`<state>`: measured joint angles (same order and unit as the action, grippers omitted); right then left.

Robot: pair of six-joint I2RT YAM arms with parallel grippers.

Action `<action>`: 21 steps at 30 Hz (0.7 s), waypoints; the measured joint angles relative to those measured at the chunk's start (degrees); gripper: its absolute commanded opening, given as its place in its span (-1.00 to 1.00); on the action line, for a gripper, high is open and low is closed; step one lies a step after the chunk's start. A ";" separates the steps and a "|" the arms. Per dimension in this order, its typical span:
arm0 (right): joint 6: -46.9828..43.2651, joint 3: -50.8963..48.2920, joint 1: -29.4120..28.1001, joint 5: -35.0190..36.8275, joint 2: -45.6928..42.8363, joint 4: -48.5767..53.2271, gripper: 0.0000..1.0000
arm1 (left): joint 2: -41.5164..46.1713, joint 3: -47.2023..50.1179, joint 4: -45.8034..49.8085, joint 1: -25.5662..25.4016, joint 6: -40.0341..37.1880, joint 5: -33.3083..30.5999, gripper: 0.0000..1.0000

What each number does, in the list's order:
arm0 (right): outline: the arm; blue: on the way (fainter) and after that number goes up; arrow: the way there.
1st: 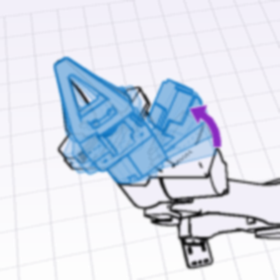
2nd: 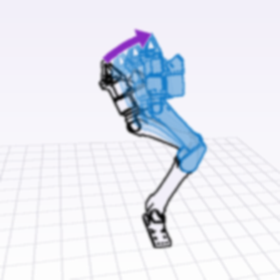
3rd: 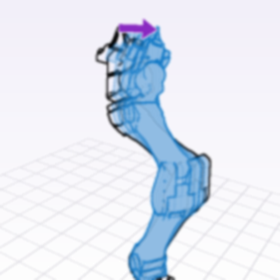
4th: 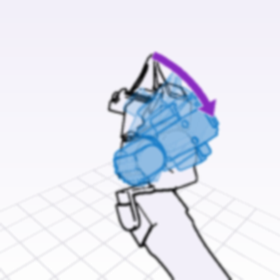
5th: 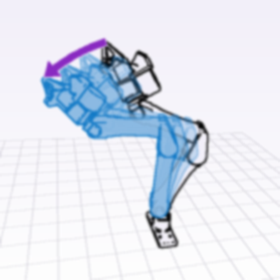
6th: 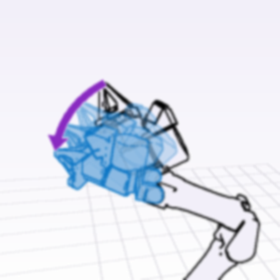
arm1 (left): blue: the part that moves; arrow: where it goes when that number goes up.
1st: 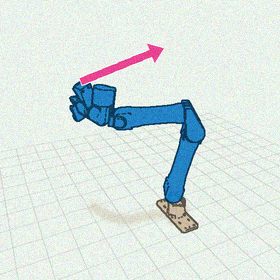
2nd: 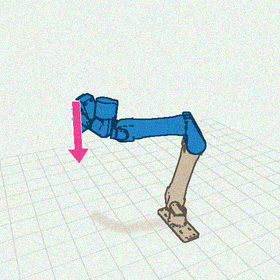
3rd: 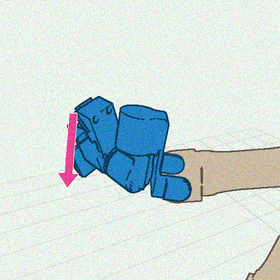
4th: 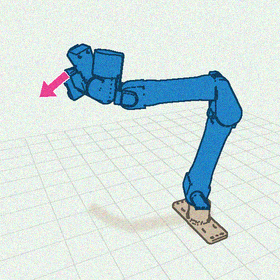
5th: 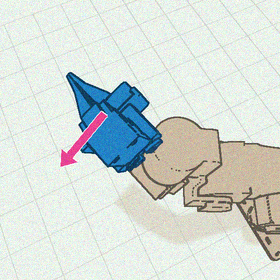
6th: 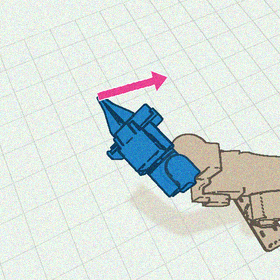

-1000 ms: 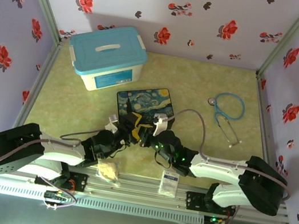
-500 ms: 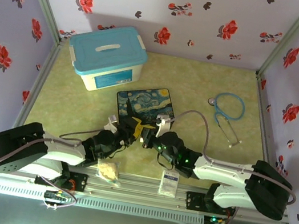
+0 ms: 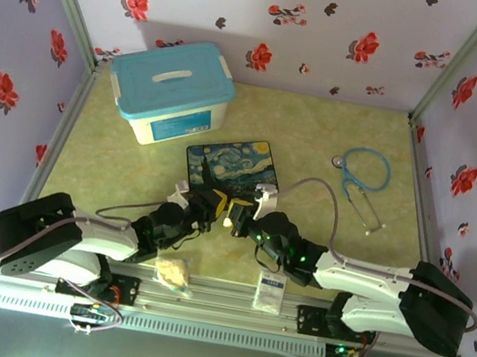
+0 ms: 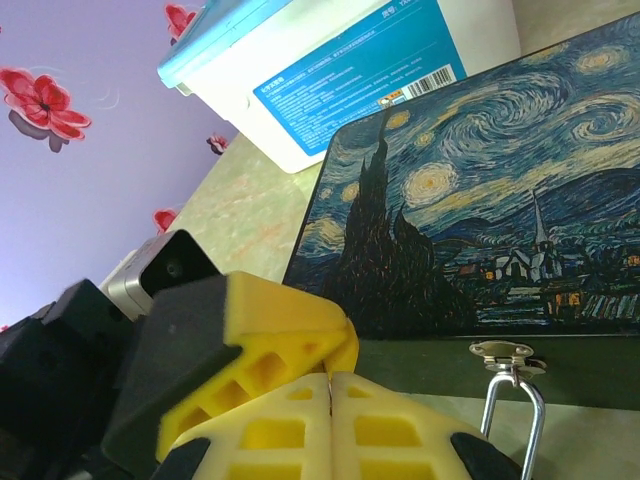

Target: Unlock the padlock with the key

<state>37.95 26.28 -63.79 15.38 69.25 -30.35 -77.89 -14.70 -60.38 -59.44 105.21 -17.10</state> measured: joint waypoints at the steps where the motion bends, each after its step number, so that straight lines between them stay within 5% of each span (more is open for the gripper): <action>1: -0.02 0.00 0.00 0.02 0.00 0.07 -1.00 | -0.35 -0.31 0.09 0.07 -0.76 0.24 -1.00; 5: 0.00 -0.20 0.00 0.02 -0.04 0.33 -0.86 | -0.92 -0.59 0.17 0.24 -2.16 1.11 -1.00; 7: 0.04 -0.52 0.09 -0.20 -0.68 0.68 0.08 | -0.92 -0.59 0.20 0.26 -2.99 1.70 -1.00; 12: 1.20 -3.10 3.30 -3.98 -5.68 0.92 0.73 | -0.20 -1.70 2.34 0.48 -8.15 3.08 -1.00; 21: 10.08 -6.40 18.18 -31.26 -5.16 -12.74 0.68 | 10.84 -6.60 10.36 3.08 -29.22 6.91 -1.00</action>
<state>48.03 19.88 -45.60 -15.88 64.10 -43.09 -67.05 -21.30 -50.02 -56.36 75.99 -10.20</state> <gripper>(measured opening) 0.857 0.044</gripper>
